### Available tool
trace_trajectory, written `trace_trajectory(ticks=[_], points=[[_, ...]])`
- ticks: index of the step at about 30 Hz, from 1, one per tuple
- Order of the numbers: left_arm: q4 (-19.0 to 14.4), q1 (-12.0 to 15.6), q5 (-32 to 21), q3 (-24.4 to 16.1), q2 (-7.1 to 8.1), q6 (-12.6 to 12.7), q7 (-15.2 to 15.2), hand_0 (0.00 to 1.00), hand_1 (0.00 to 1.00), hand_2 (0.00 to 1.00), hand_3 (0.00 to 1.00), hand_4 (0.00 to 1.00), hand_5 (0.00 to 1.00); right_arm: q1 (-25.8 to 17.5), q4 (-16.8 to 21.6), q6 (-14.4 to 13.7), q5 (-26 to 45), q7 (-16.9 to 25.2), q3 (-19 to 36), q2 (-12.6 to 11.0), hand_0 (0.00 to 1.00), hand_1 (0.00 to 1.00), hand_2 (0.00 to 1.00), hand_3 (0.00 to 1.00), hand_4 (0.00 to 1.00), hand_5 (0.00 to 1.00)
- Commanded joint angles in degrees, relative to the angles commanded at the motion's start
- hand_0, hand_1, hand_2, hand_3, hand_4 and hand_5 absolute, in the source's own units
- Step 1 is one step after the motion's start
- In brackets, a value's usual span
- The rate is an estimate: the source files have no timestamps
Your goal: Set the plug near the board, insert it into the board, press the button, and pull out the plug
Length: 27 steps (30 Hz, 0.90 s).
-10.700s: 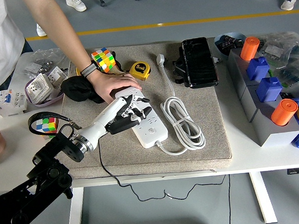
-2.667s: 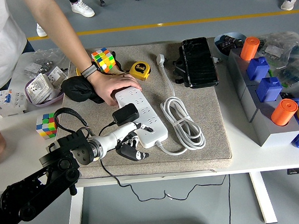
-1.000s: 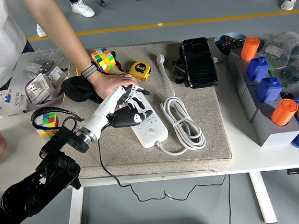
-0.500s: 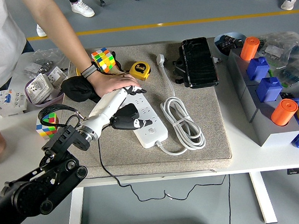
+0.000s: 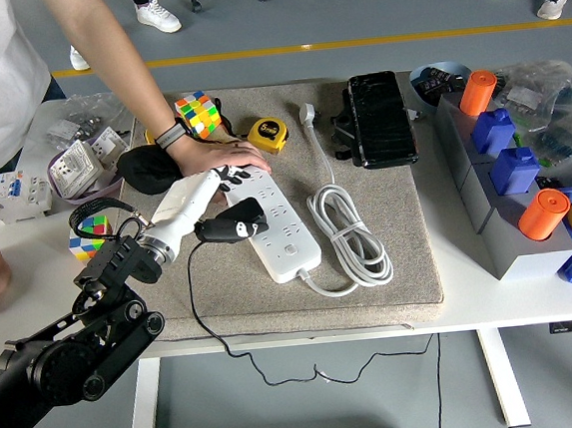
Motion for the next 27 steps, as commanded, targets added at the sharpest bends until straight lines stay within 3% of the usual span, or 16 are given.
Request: trace_trajectory(ticks=[11, 13, 23, 24, 27], points=[[1.89, -0.38, 1.15, 1.40, -0.54, 0.15, 0.32, 0.496, 0.540, 0.602, 0.660, 0.998, 0.376, 0.13, 0.07, -0.04, -0.14, 0.08, 0.19, 0.07, 0.594, 0.646, 0.575, 0.491, 0.776, 0.486], [2.20, -0.32, 0.96, 1.43, -0.75, 0.31, 0.27, 0.448, 0.525, 0.576, 0.631, 0.998, 0.367, 0.08, 0.08, -0.07, -0.15, 0.11, 0.26, 0.09, 0.594, 0.646, 0.574, 0.491, 0.776, 0.485], [4.05, -1.14, 0.41, 2.10, -1.62, 2.17, -0.68, 0.411, 0.494, 0.559, 0.589, 0.994, 0.345, 0.16, 0.08, -0.08, -0.13, 0.15, 0.28, 0.12, 0.594, 0.646, 0.574, 0.491, 0.776, 0.484], [4.25, -1.24, 0.21, 2.14, -1.68, 2.37, -0.77, 0.367, 0.473, 0.538, 0.561, 0.878, 0.272, 0.21, 0.07, -0.10, -0.11, 0.16, 0.33, 0.14, 0.595, 0.645, 0.574, 0.491, 0.775, 0.484], [4.85, -1.69, 0.49, 2.33, -1.79, 2.75, -0.82, 0.367, 0.473, 0.538, 0.561, 0.878, 0.272, 0.40, 0.14, -0.12, -0.21, 0.18, 0.43, 0.08, 0.595, 0.645, 0.574, 0.491, 0.775, 0.484]])
